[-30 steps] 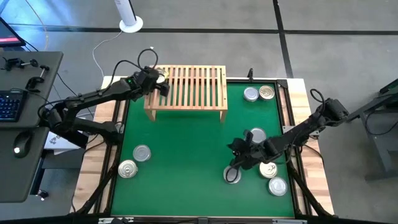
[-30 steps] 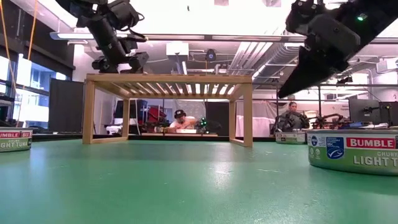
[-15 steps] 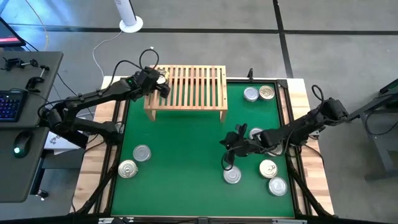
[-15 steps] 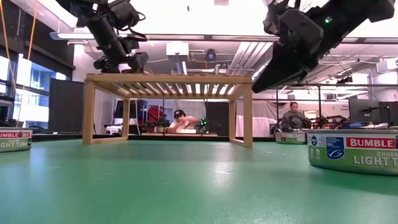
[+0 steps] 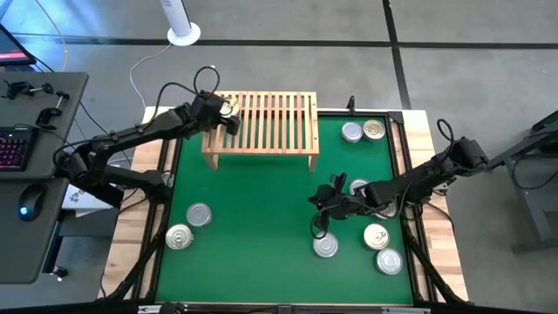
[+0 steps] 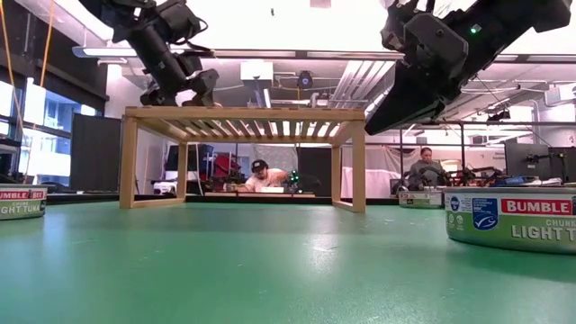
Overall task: Stack canned seafood by type on shelf
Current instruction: Put the blue pink tuna can on the shelf
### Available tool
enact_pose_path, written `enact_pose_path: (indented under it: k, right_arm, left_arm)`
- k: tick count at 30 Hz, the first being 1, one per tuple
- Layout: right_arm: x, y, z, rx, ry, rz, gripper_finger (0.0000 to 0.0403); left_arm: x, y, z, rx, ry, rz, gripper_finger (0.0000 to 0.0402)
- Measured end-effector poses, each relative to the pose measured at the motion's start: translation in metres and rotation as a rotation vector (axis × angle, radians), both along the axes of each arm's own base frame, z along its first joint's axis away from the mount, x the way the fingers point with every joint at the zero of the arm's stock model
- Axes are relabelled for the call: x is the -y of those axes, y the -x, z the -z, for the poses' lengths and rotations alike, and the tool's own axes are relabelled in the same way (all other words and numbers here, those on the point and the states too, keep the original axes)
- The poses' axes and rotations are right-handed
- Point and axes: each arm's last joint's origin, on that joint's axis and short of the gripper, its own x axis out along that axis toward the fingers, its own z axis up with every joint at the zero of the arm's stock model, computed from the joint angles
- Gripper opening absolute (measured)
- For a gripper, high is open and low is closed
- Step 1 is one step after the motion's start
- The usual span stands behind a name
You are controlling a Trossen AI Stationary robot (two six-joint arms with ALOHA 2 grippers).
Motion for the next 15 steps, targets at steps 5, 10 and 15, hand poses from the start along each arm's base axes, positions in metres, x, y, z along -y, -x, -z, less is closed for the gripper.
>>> enact_pose_path:
  k: [5, 10, 15]
  right_arm:
    - [0.0001, 0.0002, 0.0003, -0.004, 0.001, 0.000, 0.0003]
    - [0.0001, 0.0003, 0.0003, -0.004, 0.001, -0.001, 0.0003]
    - [0.0001, 0.0003, 0.0002, -0.004, 0.000, -0.001, 0.0003]
  left_arm:
    - [-0.0011, 0.0008, 0.0000, 0.005, 0.005, 0.001, 0.0400]
    - [-0.0008, 0.0009, -0.0021, 0.002, 0.008, 0.010, 0.0400]
    - [-0.0005, 0.0012, -0.0077, -0.014, 0.012, 0.016, 0.0400]
